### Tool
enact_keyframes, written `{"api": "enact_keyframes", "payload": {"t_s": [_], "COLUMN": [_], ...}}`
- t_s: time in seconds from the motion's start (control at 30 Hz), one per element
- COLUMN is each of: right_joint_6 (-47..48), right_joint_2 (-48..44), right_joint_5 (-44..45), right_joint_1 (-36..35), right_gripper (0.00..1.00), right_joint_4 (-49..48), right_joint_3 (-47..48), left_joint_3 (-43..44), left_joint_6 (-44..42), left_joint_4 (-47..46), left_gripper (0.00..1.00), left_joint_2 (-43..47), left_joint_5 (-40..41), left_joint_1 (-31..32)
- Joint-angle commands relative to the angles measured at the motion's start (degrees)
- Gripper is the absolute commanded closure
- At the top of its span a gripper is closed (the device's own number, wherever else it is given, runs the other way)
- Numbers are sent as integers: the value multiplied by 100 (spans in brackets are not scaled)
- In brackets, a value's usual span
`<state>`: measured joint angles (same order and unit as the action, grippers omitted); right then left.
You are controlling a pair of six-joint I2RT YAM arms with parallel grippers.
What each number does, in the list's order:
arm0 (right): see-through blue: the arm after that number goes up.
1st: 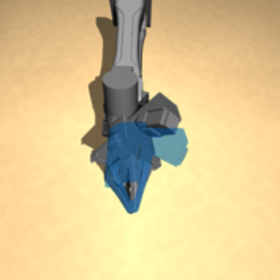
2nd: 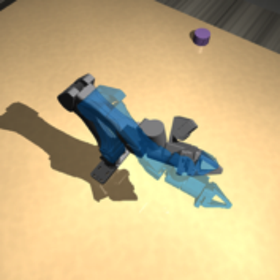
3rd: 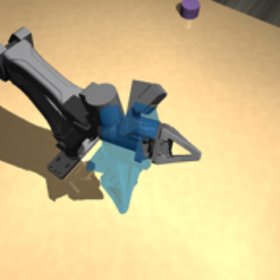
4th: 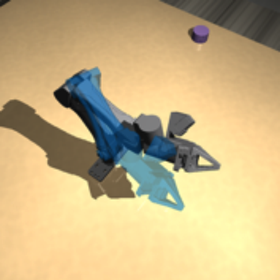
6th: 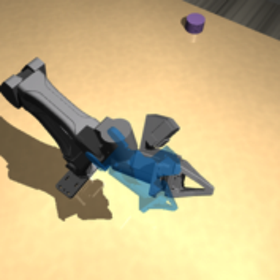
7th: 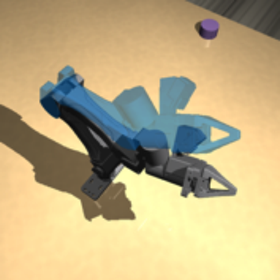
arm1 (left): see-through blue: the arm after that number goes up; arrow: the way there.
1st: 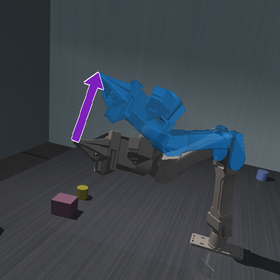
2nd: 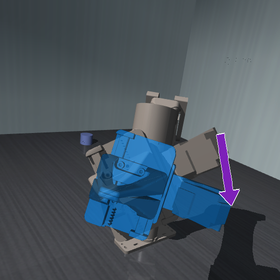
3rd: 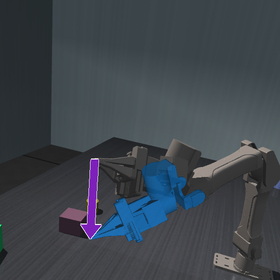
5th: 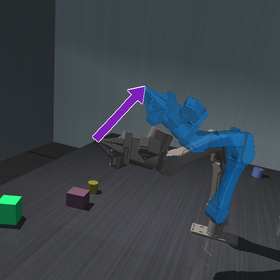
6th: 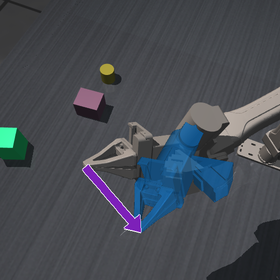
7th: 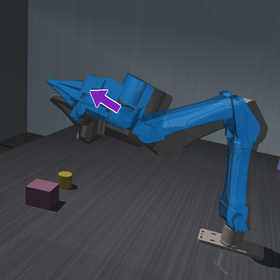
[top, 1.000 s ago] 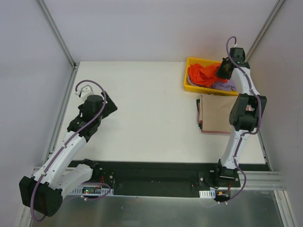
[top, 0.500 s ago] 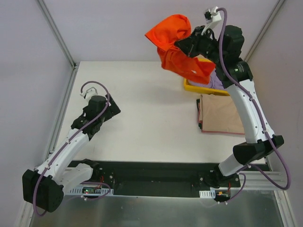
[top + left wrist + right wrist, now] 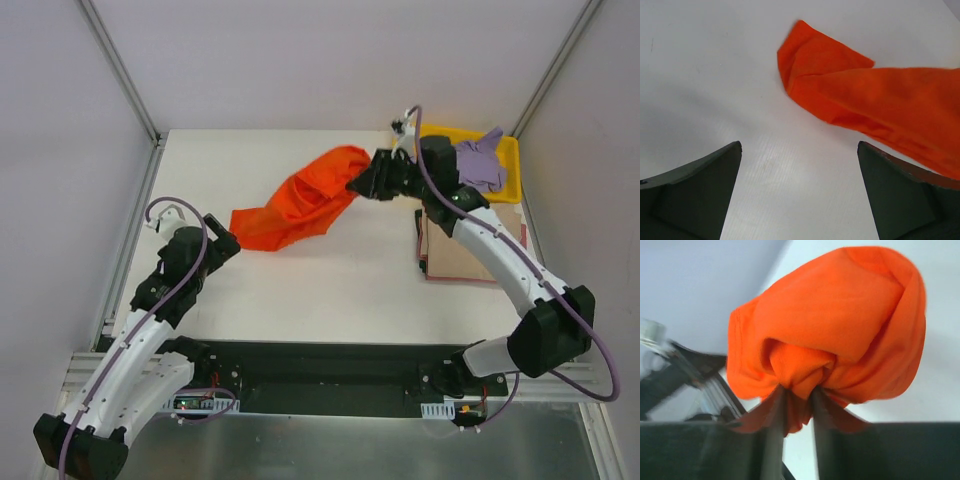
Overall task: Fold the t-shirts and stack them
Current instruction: Move the tshirt to the center of the board, then flatten out the tshirt
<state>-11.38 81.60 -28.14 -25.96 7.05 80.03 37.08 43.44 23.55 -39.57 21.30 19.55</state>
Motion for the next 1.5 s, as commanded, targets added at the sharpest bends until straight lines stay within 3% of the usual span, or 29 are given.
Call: {"api": "enact_keyframes", "payload": {"t_s": [0.0, 0.1, 0.27, 0.43, 0.67, 0.9, 1.17, 1.47], "right_joint_6": [-795, -569, 441, 1268, 1568, 1437, 1480, 1586], "right_joint_2": [-189, -363, -874, -550, 996, 2227, 2834, 3178], "right_joint_5": [589, 1202, 2452, 2629, 3657, 3640, 3702, 4070], "right_joint_1": [134, 196, -374, -1086, -2001, -2177, -2194, -2221], "right_gripper": [53, 27, 0, 1, 6, 22, 38, 46], "right_joint_4": [-144, 322, 648, 605, 842, 1220, 1343, 1484], "right_joint_3": [-1829, -2403, -2510, -2133, -807, 56, 425, 566], "left_joint_3": [-104, -122, -17, 1, 729, 1573, 2408, 2752], "left_joint_6": [182, 217, 253, 226, 288, 182, 6, -2], "left_joint_4": [194, 211, 115, -815, -1511, -1485, -1126, -870], "left_gripper": [1, 1, 1, 1, 3, 12, 25, 40], "left_joint_2": [-76, -401, -1350, -2220, -3582, -4830, -5929, -6571], "left_joint_5": [68, -126, -678, -1829, -2043, -1928, -1665, -1927], "left_joint_1": [31, 31, -354, -1233, -1875, -1911, -1911, -1911]}}
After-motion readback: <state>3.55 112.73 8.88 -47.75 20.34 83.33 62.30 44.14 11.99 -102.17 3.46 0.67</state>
